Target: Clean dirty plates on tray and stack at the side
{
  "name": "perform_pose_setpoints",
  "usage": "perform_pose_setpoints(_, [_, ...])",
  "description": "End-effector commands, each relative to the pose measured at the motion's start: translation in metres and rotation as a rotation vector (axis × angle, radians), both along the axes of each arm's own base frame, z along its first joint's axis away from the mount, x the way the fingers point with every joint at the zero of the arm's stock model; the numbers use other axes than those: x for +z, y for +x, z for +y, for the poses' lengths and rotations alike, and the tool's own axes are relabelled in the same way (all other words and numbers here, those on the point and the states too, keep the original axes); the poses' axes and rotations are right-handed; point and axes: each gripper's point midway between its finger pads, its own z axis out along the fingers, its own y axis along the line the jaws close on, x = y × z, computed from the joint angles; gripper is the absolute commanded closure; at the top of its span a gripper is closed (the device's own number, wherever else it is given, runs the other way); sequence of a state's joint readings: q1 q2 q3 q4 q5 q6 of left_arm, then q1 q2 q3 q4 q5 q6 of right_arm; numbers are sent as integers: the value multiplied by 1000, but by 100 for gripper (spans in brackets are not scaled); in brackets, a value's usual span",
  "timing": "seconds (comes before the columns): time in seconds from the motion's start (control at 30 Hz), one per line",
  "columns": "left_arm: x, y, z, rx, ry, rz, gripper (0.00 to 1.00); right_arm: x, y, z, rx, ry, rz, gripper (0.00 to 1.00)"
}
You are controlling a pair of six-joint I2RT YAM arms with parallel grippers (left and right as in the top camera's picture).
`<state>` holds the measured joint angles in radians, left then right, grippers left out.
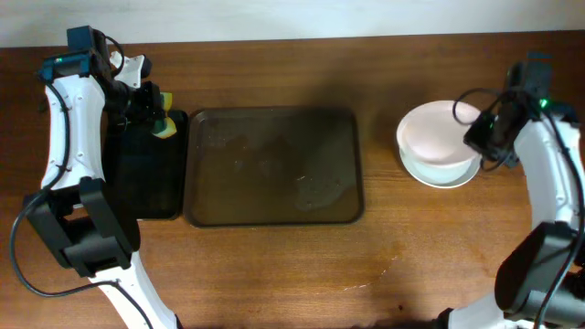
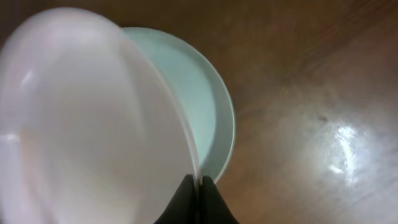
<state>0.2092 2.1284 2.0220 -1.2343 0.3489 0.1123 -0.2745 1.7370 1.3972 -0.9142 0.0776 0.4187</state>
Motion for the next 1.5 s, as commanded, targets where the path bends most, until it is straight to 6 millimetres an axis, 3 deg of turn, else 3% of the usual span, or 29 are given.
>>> perform_pose_setpoints(0.0, [1, 2, 0, -5, 2, -7, 99, -45, -20, -4, -37, 30, 44, 96])
perform_pose_setpoints(0.07, [-4, -4, 15, 19, 76, 26, 99, -63, -16, -7, -43, 21, 6, 91])
perform_pose_setpoints(0.1, [-7, -9, 23, 33, 106, 50, 99, -63, -11, -6, -38, 24, -14, 67])
perform_pose_setpoints(0.13, [-9, -16, 37, 77, 147, 85, 99, -61, -4, -1, -23, 54, -46, 31])
perform_pose_setpoints(0.17, [-12, -24, 54, 142, 193, 125, 99, -60, 1, 5, -11, 86, -67, 21])
perform_pose_setpoints(0.2, [-13, -31, 64, 185, 214, 154, 99, -60, 3, 11, 2, 119, -78, 18])
perform_pose_setpoints(0.3, [-14, -34, 67, 203, 212, 169, 99, -57, 7, 24, 54, 182, -99, 11])
perform_pose_setpoints(0.37, [-23, -39, 66, 198, 209, 193, 99, -39, 12, 27, 123, 183, -108, 3])
perform_pose_setpoints(0.43, [-42, -47, 64, 195, 206, 231, 99, -5, 20, 24, 147, 159, -136, 1])
perform_pose_setpoints(0.47, [-54, -51, 63, 195, 204, 248, 99, 26, 28, 21, 150, 146, -170, 2])
perform_pose_setpoints(0.53, [-68, -58, 73, 233, 261, 278, 99, 67, 34, 21, 158, 142, -201, 2])
perform_pose_setpoints(0.57, [-72, -59, 76, 236, 282, 284, 88, 80, 34, 23, 162, 140, -206, 1])
perform_pose_setpoints(0.63, [-75, -58, 78, 238, 286, 275, 13, 109, 32, 28, 198, 124, -218, 2])
perform_pose_setpoints(0.67, [-75, -56, 78, 239, 287, 269, 1, 123, 31, 28, 203, 116, -235, 2])
perform_pose_setpoints(0.7, [-70, -55, 78, 253, 285, 267, 1, 147, 28, 29, 217, 96, -271, 1])
perform_pose_setpoints(0.73, [-59, -52, 79, 272, 282, 259, 1, 167, 25, 30, 229, 77, -304, 2])
perform_pose_setpoints(0.8, [-13, -45, 78, 298, 269, 206, 1, 202, 14, 32, 257, 38, -362, 2])
perform_pose_setpoints(0.9, [119, -32, 70, 317, 291, -82, 1, 269, -28, 44, 288, -40, -495, 1])
perform_pose_setpoints(0.97, [173, -34, 70, 337, 305, -234, 1, 291, -58, 54, 291, -61, -542, 1])
perform_pose_setpoints(1.0, [186, -36, 70, 341, 308, -268, 1, 304, -83, 61, 293, -75, -573, 2])
perform_pose_setpoints(1.1, [201, -42, 68, 346, 311, -307, 1, 342, -147, 81, 302, -139, -708, 2])
perform_pose_setpoints(1.2, [201, -41, 68, 346, 311, -306, 1, 360, -180, 91, 307, -180, -796, 2])
perform_pose_setpoints(1.27, [201, -41, 68, 346, 311, -306, 1, 364, -192, 93, 305, -195, -815, 2])
perform_pose_setpoints(1.33, [201, -41, 68, 346, 311, -306, 1, 358, -206, 75, 239, -293, -757, 1])
perform_pose_setpoints(1.47, [201, -41, 68, 346, 311, -306, 1, 347, -193, 69, 228, -306, -758, 2])
